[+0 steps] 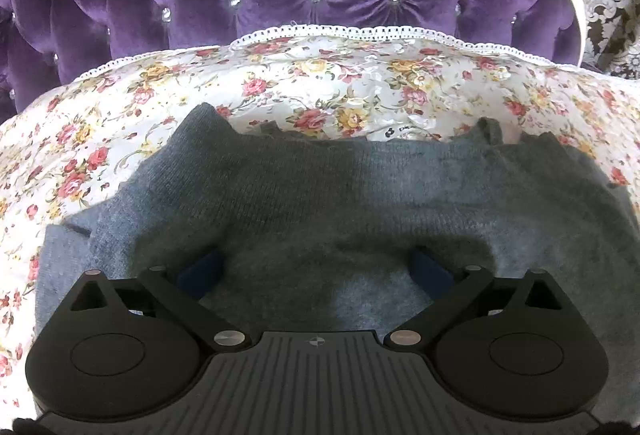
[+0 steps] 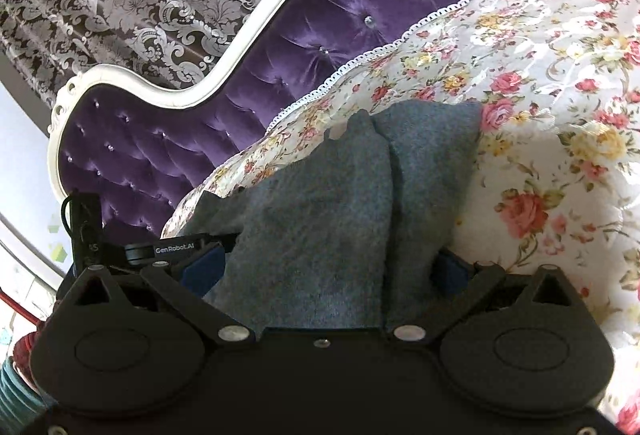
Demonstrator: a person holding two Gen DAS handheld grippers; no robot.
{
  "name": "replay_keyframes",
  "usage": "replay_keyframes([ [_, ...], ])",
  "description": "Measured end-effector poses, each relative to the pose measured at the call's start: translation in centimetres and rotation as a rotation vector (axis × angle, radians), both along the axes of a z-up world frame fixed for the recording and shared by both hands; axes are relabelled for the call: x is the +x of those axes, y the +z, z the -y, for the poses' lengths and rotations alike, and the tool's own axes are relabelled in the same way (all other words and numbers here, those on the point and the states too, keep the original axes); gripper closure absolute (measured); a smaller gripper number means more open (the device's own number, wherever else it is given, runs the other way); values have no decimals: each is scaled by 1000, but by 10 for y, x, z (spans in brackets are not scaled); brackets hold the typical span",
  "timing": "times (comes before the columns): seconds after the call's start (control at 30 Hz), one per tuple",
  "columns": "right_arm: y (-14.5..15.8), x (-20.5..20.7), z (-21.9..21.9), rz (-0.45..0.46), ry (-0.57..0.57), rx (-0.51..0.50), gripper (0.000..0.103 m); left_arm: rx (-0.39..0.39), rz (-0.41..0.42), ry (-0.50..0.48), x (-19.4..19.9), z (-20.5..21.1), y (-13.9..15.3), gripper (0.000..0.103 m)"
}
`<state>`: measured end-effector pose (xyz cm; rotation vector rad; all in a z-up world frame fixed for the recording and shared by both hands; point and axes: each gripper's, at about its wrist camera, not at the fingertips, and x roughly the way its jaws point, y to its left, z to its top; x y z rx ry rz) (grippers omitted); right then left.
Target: Fold small clothes
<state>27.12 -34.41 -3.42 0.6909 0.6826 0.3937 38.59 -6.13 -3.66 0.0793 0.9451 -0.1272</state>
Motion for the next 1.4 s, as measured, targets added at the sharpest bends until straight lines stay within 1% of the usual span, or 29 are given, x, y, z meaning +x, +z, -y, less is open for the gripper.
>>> replay_keyframes([
  [0.03,0,-1,0,9,5,-1,0,-15,2,-1,2,-1,5,6],
  [0.1,0,-1,1,14,15,2,0,-40,24,14,8,-3,13,7],
  [0.17,0,0,3,10,15,12,0,-27,30,42,17,-1,13,7],
  [0.23,0,0,2,10,16,6,0,-1,3,43,25,5,4,7],
  [0.27,0,-1,1,10,16,3,0,19,-11,37,28,9,-3,5],
  [0.3,0,0,1,11,17,2,0,39,-3,34,28,12,-7,3],
  [0.33,0,0,1,10,17,5,0,51,28,33,28,15,-9,2],
  [0.43,0,0,3,9,18,13,0,32,25,65,31,14,-10,1],
  [0.5,-1,-1,3,9,19,15,0,28,10,63,32,14,-5,2],
  [0.53,-1,-1,3,8,20,17,0,25,13,60,31,12,-1,5],
  [0.57,-1,-1,4,8,22,21,0,19,26,56,27,11,3,8],
  [0.67,-2,-1,6,8,27,37,0,-7,75,50,6,7,15,8],
  [0.73,-2,-1,7,10,33,45,0,-39,91,33,-11,3,19,8],
  [0.8,-3,-2,8,14,40,49,0,-54,107,17,-32,-1,21,8],
  [0.87,-3,-3,8,19,41,53,0,-53,126,4,-50,-3,21,8],
  [0.97,-3,-3,7,18,47,49,0,-61,129,-8,-69,-5,15,8],
  [1.03,-3,-3,8,18,52,52,0,-54,96,-28,-73,-5,5,7],
  [1.07,-3,-3,8,19,56,55,0,-48,92,-30,-75,-5,-2,6],
  [1.1,-3,-3,8,20,62,57,0,-38,121,-39,-78,-4,-6,5],
  [1.13,-3,-3,9,22,64,62,0,-26,131,-45,-78,-3,-8,3],
  [1.23,-4,-4,10,30,66,72,0,-46,105,-18,-70,-1,-9,0],
  [1.3,-4,-5,9,31,68,62,0,-31,92,-18,-69,2,-8,0],
  [1.4,-4,-5,6,34,70,42,0,-34,89,-15,-69,1,-9,0],
])
